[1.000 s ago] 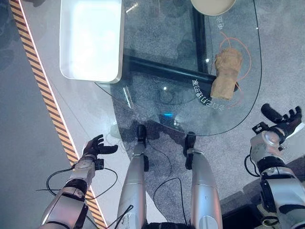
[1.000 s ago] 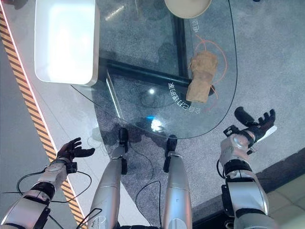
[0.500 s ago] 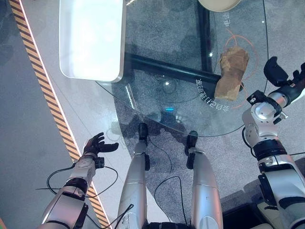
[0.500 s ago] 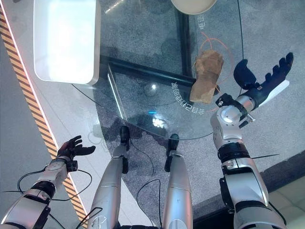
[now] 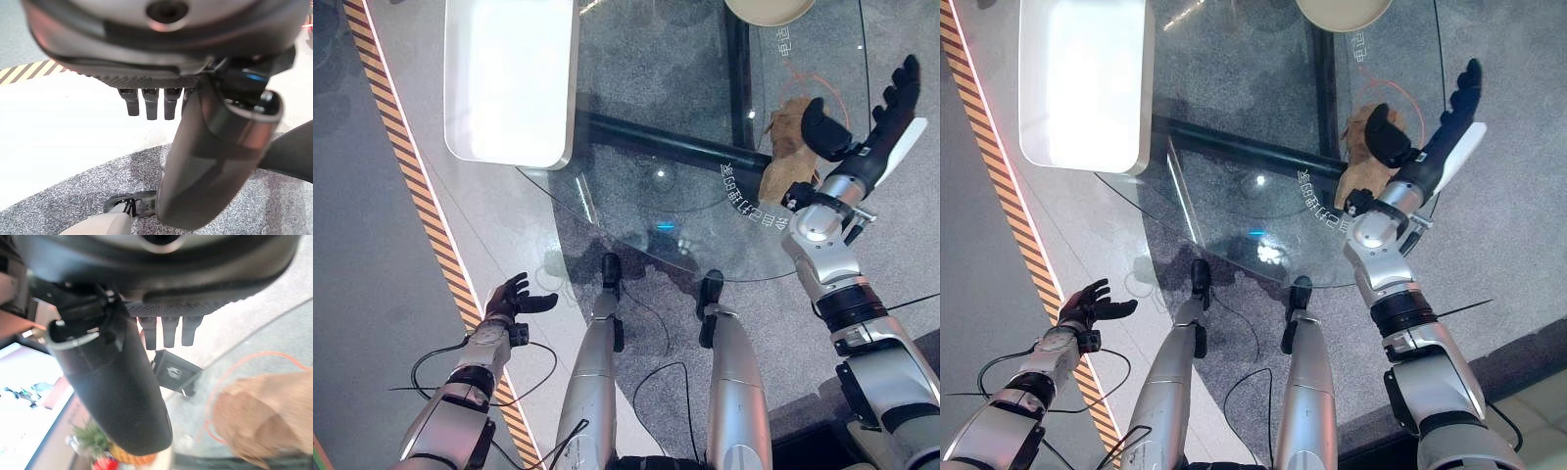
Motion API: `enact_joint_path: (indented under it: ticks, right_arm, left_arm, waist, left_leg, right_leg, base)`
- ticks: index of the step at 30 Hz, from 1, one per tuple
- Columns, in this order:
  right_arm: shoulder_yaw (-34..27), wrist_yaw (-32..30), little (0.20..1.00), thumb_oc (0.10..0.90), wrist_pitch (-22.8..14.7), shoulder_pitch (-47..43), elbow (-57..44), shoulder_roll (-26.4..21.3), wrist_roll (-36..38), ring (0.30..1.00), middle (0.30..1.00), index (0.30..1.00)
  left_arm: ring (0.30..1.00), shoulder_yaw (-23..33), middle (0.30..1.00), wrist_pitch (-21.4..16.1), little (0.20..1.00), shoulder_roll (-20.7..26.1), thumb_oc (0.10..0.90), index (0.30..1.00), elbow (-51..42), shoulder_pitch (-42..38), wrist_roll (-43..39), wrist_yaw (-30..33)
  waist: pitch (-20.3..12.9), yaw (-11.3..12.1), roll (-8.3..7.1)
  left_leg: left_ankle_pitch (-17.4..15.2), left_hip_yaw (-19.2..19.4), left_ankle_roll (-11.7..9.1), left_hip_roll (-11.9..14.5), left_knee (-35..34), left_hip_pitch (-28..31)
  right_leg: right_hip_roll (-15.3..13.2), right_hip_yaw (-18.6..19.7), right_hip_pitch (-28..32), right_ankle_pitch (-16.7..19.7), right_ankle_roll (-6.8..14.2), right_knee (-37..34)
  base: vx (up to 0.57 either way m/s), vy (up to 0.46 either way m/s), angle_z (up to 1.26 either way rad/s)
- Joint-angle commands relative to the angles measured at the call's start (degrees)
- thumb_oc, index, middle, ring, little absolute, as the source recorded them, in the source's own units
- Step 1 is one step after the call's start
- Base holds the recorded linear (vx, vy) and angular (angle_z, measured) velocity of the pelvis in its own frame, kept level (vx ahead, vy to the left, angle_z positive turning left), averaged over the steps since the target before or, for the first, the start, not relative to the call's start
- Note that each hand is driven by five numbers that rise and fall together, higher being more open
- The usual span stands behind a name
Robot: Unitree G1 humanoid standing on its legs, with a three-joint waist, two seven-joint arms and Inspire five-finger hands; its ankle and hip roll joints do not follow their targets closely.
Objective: Wipe the table with a cloth and put it in the basket.
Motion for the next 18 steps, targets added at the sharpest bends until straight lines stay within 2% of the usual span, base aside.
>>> enact_joint_path:
  ticks: [1,11,18]
  right_arm:
    - [-0.13,-0.19,0.900,0.800,-1.58,-2.13,-2.16,-3.12,-1.83,0.900,0.900,0.900]
    - [2.62,-2.49,0.900,0.800,2.82,-2.47,3.15,-0.24,1.48,0.900,0.900,0.900]
    - [3.57,-3.06,0.900,0.800,4.38,-2.69,7.59,1.04,4.39,0.900,0.900,0.900]
  left_arm:
    - [0.900,0.40,0.900,-2.51,0.900,-0.70,0.800,0.900,2.51,2.54,0.16,1.37]
    - [0.900,-0.79,0.900,-3.27,0.900,-2.01,0.800,0.900,3.12,2.57,-0.02,1.53]
    - [0.900,-1.91,0.900,-3.35,0.900,-2.67,0.800,0.900,3.12,2.34,-0.63,1.83]
  waist:
    - [-1.36,-1.01,1.76]
    - [-1.36,-0.59,2.47]
    - [-1.36,-0.46,2.97]
  left_leg:
    - [-7.16,0.41,1.02,-1.70,5.58,0.59]
    - [-6.73,0.92,1.03,-1.75,4.73,1.37]
    - [-6.47,1.25,1.01,-1.77,4.50,1.45]
  right_leg:
    - [0.62,-0.86,4.09,3.60,-0.19,-9.88]
    - [0.43,-1.19,4.55,3.57,-0.54,-10.16]
    - [0.28,-1.22,4.56,3.71,-0.70,-10.32]
  base:
    - [0.00,0.000,0.00]
    - [0.00,0.000,0.00]
    - [0.00,0.000,0.00]
